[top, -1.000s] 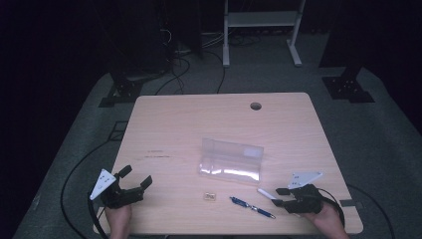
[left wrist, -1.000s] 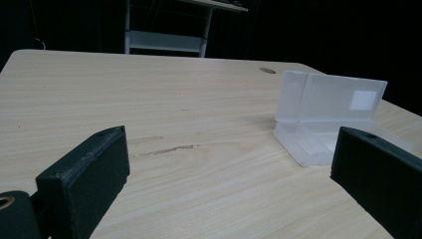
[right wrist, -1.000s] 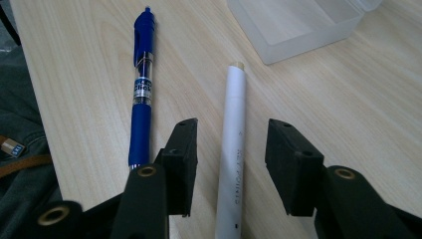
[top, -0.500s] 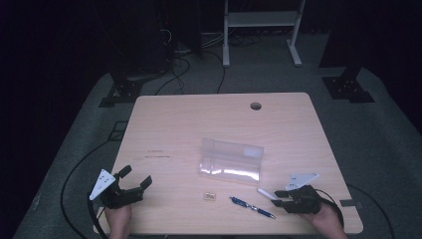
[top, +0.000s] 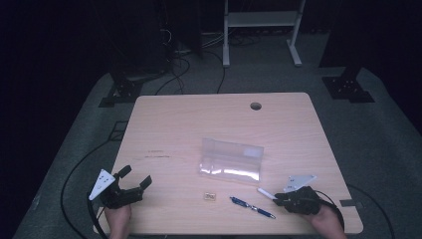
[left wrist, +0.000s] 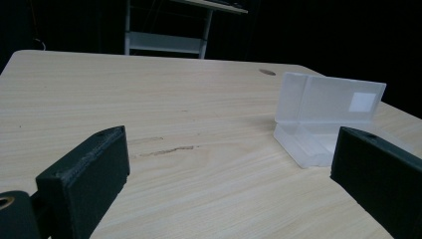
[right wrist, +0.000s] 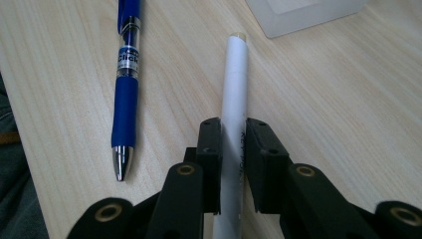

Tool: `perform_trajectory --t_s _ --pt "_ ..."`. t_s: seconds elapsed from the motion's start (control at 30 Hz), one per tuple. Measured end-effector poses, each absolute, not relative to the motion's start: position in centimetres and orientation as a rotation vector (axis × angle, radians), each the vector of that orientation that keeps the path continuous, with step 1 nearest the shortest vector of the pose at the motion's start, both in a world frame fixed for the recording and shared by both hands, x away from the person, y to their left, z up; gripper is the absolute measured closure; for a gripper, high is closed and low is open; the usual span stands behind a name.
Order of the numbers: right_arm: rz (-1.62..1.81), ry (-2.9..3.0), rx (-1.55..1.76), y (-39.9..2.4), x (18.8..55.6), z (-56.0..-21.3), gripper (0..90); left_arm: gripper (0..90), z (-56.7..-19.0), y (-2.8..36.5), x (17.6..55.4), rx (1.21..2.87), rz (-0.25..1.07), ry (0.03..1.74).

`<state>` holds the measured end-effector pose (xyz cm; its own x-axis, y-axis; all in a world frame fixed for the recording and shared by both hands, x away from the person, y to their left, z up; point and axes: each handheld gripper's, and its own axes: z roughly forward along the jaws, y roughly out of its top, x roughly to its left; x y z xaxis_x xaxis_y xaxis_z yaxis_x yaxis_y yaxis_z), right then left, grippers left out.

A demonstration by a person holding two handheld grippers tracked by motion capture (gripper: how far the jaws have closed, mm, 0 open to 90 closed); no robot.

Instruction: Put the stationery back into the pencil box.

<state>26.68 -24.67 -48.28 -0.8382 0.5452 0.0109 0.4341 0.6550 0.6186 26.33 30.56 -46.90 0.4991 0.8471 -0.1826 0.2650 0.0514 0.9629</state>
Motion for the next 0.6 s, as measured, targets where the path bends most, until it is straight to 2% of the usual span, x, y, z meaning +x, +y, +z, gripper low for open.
perform_trajectory --t_s 0.6 --pt "0.974 2.664 0.79 -24.99 26.45 -47.63 78.3 1.1 -46.89 30.65 26.29 1.497 0.59 1.013"
